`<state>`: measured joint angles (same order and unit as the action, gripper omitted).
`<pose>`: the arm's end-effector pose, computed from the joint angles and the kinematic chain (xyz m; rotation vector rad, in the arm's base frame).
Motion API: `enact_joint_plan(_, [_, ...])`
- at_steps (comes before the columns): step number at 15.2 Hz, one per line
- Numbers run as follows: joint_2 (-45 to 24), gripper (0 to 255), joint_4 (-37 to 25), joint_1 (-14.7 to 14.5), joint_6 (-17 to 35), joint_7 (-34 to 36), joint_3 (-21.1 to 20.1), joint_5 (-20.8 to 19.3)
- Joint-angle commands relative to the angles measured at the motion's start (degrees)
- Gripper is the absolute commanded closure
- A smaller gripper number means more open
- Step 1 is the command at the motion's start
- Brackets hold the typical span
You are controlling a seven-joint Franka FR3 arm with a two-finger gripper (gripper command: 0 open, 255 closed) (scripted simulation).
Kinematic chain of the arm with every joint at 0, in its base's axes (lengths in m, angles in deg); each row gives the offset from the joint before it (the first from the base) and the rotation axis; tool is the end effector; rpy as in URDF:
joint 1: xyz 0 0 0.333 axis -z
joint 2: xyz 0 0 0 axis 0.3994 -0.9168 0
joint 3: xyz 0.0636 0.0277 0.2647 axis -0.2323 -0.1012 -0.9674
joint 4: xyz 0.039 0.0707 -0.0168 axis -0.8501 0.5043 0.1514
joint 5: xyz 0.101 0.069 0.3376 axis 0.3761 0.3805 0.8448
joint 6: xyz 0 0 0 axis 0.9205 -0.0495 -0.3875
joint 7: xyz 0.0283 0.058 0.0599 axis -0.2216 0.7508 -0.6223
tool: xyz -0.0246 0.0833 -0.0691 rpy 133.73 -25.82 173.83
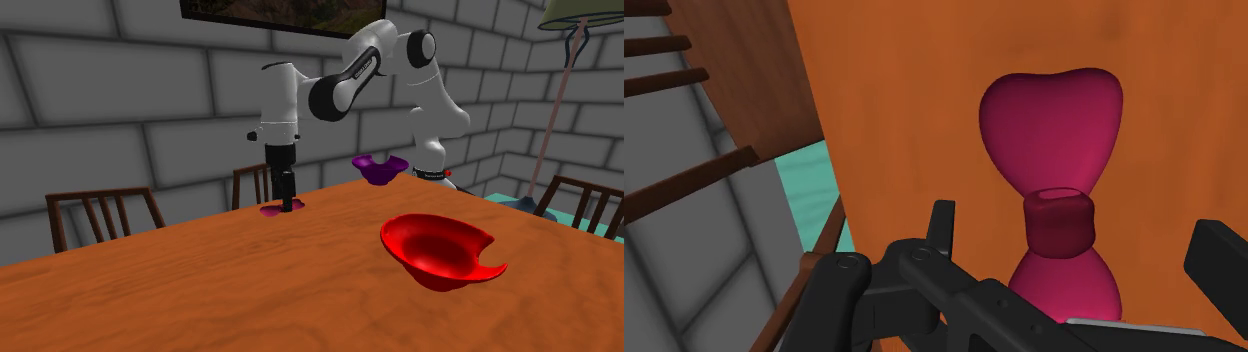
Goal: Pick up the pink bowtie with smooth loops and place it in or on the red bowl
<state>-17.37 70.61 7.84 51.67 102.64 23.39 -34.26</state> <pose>0.5744 0.2934 0.3034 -3.0585 -0.3335 -0.0052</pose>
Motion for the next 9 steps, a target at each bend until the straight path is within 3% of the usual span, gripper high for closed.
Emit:
enact_joint_plan(1, [-0.7, 0, 0.08, -0.13, 0.82, 0.09, 0.08, -0.16])
enact_joint_plan(8, [-0.71, 0, 0.07, -0.13, 0.81, 0.09, 0.08, -0.16])
enact_joint_plan(9, [-0.71, 255, 0.07, -0.13, 0.81, 0.09, 0.08, -0.16])
